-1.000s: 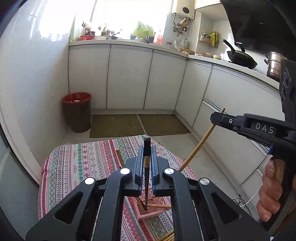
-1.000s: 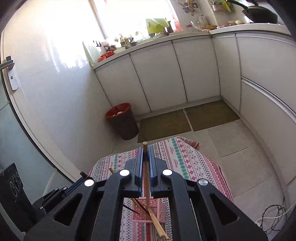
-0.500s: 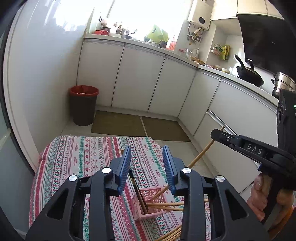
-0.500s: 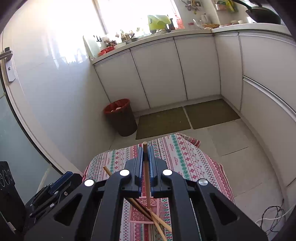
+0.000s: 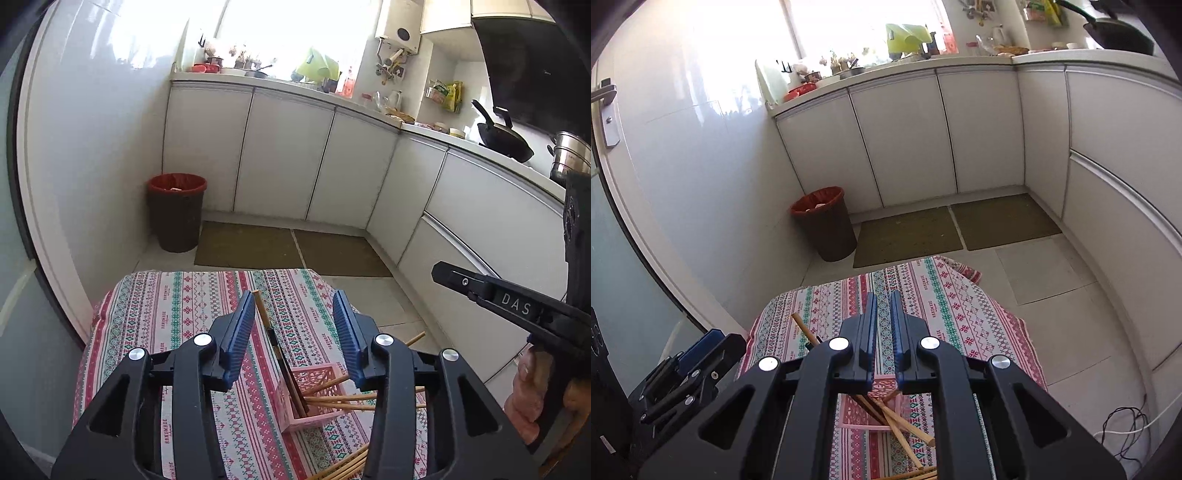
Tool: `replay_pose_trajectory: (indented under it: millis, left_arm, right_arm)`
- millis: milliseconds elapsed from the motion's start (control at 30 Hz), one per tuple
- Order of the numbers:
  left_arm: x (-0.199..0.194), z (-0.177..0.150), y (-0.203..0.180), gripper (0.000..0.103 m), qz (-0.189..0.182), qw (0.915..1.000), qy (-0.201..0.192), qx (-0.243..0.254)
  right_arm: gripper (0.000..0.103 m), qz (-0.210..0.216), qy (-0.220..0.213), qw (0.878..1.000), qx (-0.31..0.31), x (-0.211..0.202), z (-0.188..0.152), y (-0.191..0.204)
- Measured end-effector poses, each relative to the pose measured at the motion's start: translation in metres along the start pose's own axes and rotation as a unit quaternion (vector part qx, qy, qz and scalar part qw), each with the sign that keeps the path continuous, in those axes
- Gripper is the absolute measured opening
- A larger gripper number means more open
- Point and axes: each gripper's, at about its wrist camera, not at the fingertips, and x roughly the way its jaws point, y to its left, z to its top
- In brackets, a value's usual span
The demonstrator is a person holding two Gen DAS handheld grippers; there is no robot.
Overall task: Organize utensils
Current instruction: 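Open both tools and withdraw them back toward the chopstick pile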
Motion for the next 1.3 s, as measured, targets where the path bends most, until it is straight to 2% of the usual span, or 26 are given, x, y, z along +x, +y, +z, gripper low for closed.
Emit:
replay_pose_trajectory:
  millis: [67, 133, 267, 333, 400, 533, 600, 667, 733, 833, 933, 1067, 1300]
  left_arm:
    - [-0.004, -0.001, -0.003, 0.05, 0.006, 1.0, -0.001, 0.003]
    - [-0.007, -0.001, -0.008, 0.052, 0.014, 0.9998, 0.0, 0.011]
    - [-0.014, -0.004, -0.017, 0.056, 0.033, 0.9988, -0.006, 0.037]
    - [-0.017, -0.005, -0.021, 0.058, 0.042, 0.9981, -0.008, 0.045]
    - [-0.02, -0.006, -0.024, 0.061, 0.048, 0.9976, -0.006, 0.049]
    - [-0.025, -0.01, -0.026, 0.072, 0.06, 0.9968, -0.002, 0.052]
    - [-0.027, -0.013, -0.028, 0.075, 0.067, 0.9962, 0.0, 0.055]
    - [-0.029, -0.017, -0.03, 0.08, 0.069, 0.9958, 0.002, 0.061]
    - [-0.032, -0.02, -0.033, 0.085, 0.073, 0.9951, 0.001, 0.066]
    - [-0.037, -0.025, -0.036, 0.092, 0.078, 0.9944, 0.001, 0.071]
    - [-0.039, -0.029, -0.038, 0.096, 0.08, 0.9942, 0.005, 0.072]
    - [-0.039, -0.04, -0.04, 0.096, 0.08, 0.9938, 0.018, 0.075]
    - [-0.032, -0.064, -0.041, 0.096, 0.066, 0.9921, 0.063, 0.086]
  right_arm:
    - [0.012, -0.006, -0.004, 1.0, -0.005, -0.008, -0.001, 0.001]
    - [0.028, -0.016, -0.007, 1.0, -0.007, -0.015, -0.004, 0.001]
    - [0.033, -0.035, -0.01, 0.999, -0.02, -0.028, -0.011, 0.002]
    - [0.041, -0.045, -0.012, 0.999, -0.025, -0.034, -0.015, 0.001]
    - [0.044, -0.057, -0.013, 0.998, -0.028, -0.04, -0.019, -0.001]
    - [0.054, -0.081, -0.01, 0.996, -0.03, -0.049, -0.031, -0.007]
    - [0.057, -0.085, -0.006, 0.996, -0.028, -0.054, -0.037, -0.01]
    - [0.065, -0.1, -0.007, 0.995, -0.028, -0.059, -0.043, -0.013]
    - [0.079, -0.118, -0.014, 0.992, -0.03, -0.065, -0.048, -0.014]
    - [0.09, -0.142, -0.021, 0.989, -0.029, -0.075, -0.057, -0.019]
    - [0.096, -0.156, -0.031, 0.987, -0.021, -0.087, -0.065, -0.026]
    - [0.096, -0.164, -0.041, 0.985, -0.016, -0.1, -0.074, -0.031]
    - [0.096, -0.165, -0.012, 0.986, 0.005, -0.109, -0.1, -0.046]
